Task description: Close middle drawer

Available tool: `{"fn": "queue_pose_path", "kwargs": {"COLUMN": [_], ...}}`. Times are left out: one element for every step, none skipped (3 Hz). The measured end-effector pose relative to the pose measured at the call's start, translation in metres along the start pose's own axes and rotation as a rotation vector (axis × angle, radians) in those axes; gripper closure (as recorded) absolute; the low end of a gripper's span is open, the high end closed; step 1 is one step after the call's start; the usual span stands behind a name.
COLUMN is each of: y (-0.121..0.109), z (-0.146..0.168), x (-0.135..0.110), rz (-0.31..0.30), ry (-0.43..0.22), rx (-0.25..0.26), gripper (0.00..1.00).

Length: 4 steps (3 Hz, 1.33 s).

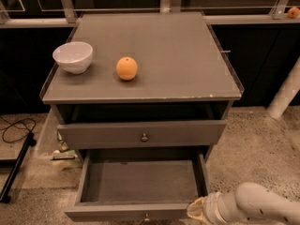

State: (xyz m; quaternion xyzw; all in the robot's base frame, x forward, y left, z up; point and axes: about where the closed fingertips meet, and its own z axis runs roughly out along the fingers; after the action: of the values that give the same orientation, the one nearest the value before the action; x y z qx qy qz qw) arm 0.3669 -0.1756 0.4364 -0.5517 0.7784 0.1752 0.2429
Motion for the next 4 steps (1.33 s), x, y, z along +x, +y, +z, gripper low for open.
{"fn": "queue_pose_path", "kwargs": {"y": [0.024, 0.045, 0.046, 0.028], "z": [0.008, 0.017, 0.035, 0.056], "x": [-0.003, -0.005, 0.001, 0.0], "rz": [-0.041, -0.079, -0.081, -0.083], "ry": [-0.001, 0.008, 0.007, 0.004], "rx": [-0.028, -0.046, -0.04, -0.011], "gripper": [1.0, 1.0, 1.0, 1.0]}}
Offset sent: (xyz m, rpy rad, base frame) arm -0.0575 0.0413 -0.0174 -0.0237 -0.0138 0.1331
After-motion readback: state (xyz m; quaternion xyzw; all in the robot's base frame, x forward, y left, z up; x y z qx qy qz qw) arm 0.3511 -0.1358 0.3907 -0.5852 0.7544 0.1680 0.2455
